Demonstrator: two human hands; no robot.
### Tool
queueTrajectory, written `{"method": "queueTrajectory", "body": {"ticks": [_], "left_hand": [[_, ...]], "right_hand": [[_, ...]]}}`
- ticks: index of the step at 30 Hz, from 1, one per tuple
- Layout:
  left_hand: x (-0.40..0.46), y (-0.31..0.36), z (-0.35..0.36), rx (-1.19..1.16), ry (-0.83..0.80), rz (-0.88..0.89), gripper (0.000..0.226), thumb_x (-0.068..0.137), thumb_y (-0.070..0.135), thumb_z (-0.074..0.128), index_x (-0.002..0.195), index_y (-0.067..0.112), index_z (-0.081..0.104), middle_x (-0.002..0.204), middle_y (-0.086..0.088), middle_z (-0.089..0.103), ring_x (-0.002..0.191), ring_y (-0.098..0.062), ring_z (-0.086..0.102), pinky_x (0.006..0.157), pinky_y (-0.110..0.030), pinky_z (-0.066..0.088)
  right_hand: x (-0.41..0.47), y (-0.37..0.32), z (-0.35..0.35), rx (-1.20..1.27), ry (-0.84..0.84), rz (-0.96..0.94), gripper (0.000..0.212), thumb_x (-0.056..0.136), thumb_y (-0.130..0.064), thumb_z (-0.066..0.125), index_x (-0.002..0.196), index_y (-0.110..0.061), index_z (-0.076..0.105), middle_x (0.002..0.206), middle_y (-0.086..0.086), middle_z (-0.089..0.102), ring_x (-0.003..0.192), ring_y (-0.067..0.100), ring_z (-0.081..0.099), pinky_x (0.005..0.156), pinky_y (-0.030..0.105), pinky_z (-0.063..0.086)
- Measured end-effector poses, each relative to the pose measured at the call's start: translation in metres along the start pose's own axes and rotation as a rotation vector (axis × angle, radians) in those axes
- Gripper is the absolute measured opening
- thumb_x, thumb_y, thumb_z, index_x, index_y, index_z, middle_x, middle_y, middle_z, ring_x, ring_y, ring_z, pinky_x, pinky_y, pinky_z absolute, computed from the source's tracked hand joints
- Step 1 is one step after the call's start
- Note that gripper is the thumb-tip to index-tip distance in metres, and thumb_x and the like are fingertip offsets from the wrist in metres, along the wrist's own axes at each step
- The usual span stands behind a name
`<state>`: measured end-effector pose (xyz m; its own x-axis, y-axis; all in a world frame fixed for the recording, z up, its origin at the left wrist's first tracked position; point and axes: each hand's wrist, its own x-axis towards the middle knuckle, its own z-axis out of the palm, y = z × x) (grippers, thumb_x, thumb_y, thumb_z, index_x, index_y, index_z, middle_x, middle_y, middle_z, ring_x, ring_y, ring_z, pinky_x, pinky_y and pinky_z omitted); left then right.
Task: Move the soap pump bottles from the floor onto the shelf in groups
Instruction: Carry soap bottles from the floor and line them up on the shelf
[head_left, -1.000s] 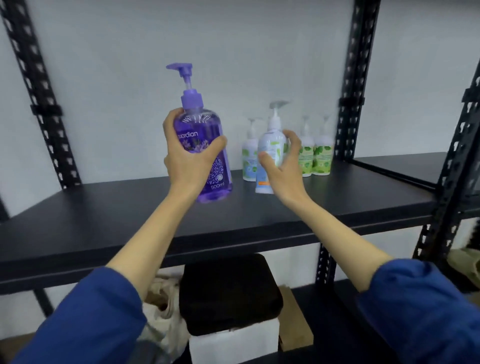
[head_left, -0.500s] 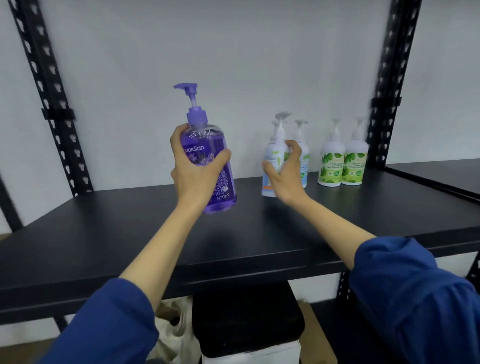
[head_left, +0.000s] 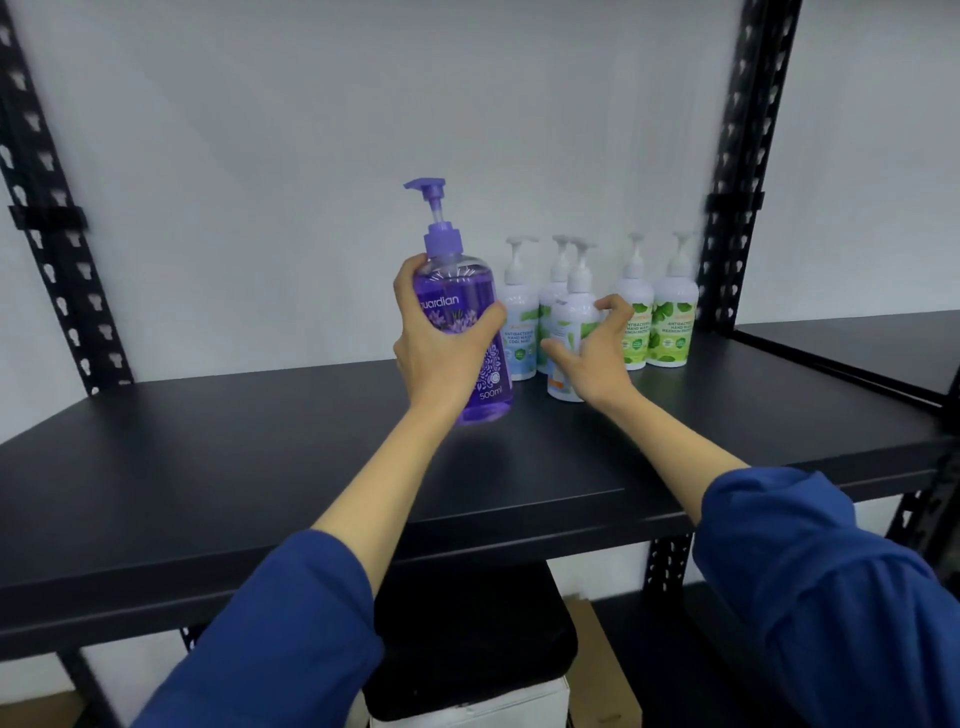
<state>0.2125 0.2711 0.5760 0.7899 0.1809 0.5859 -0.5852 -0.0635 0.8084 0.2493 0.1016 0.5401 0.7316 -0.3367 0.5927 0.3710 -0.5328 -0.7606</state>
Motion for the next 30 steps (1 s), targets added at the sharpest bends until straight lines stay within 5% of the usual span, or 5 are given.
{"method": "queueTrajectory", "body": {"ticks": [5, 10, 18, 24, 30], "left_hand": [[0.0, -0.011, 0.004, 0.011, -0.005, 0.001, 0.074, 0.073, 0.022, 0.08, 0.131, 0.032, 0.035, 0.108, 0.015, 0.052, 0.089, -0.004, 0.059, 0.075, -0.024, 0.053], [0.002, -0.015, 0.004, 0.015, -0.012, 0.019, 0.074, 0.073, 0.023, 0.079, 0.131, 0.032, 0.034, 0.111, 0.015, 0.051, 0.09, -0.003, 0.058, 0.072, -0.018, 0.049], [0.002, -0.017, 0.005, 0.043, -0.034, 0.052, 0.075, 0.074, 0.023, 0.079, 0.133, 0.03, 0.033, 0.111, 0.016, 0.048, 0.089, 0.0, 0.057, 0.068, -0.011, 0.045], [0.001, -0.019, 0.006, 0.055, -0.048, 0.075, 0.075, 0.074, 0.023, 0.079, 0.132, 0.03, 0.034, 0.11, 0.02, 0.049, 0.091, 0.001, 0.057, 0.068, -0.01, 0.046], [0.001, -0.02, 0.006, 0.074, -0.053, 0.089, 0.075, 0.074, 0.023, 0.079, 0.133, 0.029, 0.033, 0.111, 0.018, 0.048, 0.09, 0.0, 0.057, 0.071, -0.014, 0.048]], "right_hand": [[0.006, 0.009, -0.015, 0.209, -0.154, 0.158, 0.084, 0.075, 0.01, 0.065, 0.134, -0.016, 0.011, 0.11, 0.006, 0.045, 0.086, 0.012, 0.056, 0.067, 0.013, 0.049], [0.011, 0.018, -0.025, 0.26, -0.215, 0.229, 0.081, 0.069, 0.015, 0.066, 0.136, -0.015, 0.031, 0.114, 0.008, 0.055, 0.108, 0.028, 0.058, 0.084, 0.034, 0.05], [0.013, 0.021, -0.02, 0.023, -0.043, 0.109, 0.1, 0.058, -0.011, 0.088, 0.136, -0.011, 0.025, 0.129, 0.011, 0.042, 0.115, 0.024, 0.047, 0.096, 0.031, 0.043], [0.005, 0.025, -0.035, 0.114, -0.249, -0.005, 0.106, 0.069, 0.016, 0.069, 0.147, -0.02, 0.006, 0.132, 0.002, 0.037, 0.108, 0.015, 0.052, 0.073, 0.012, 0.052], [0.009, 0.03, -0.025, -0.005, -0.121, -0.058, 0.105, 0.059, 0.001, 0.083, 0.141, -0.023, 0.021, 0.132, 0.006, 0.042, 0.114, 0.024, 0.051, 0.09, 0.033, 0.051]]}}
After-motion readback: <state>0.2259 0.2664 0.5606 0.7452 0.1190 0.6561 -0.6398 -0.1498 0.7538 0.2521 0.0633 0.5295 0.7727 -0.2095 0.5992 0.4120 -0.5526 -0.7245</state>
